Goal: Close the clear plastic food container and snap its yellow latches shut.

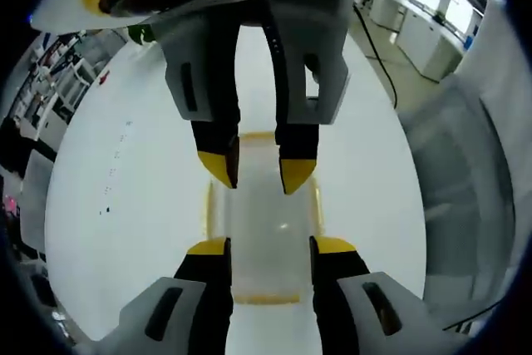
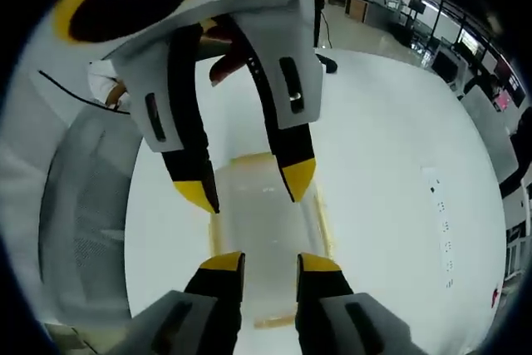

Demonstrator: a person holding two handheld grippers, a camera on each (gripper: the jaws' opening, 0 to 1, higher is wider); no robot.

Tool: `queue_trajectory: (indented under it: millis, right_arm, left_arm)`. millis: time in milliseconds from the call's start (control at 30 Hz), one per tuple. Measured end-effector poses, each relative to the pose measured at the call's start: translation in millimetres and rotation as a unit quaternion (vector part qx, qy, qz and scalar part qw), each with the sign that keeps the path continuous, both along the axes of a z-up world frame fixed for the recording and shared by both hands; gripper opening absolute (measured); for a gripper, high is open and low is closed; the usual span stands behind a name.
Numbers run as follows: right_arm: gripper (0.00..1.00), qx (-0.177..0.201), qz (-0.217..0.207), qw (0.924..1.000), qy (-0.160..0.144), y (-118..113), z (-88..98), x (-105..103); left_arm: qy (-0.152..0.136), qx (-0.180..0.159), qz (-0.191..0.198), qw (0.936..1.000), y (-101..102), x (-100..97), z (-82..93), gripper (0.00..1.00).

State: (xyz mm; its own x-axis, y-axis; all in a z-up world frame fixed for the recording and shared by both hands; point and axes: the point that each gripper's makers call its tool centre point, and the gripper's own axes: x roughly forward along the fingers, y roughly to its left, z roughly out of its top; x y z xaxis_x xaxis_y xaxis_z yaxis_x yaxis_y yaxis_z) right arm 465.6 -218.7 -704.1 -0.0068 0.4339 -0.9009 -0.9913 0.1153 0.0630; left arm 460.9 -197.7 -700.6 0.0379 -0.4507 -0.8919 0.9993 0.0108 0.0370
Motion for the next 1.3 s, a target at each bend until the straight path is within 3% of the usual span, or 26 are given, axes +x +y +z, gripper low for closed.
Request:
queue_trajectory:
  millis: [1300]
  right_arm:
    - [0.22,0.008,-0.003,1.0,-0.005,4,-6.0,25]
  left_arm:
    - [0.008,-0.027,0.023,0.9993,-14,-15.5,-6.8,0.36]
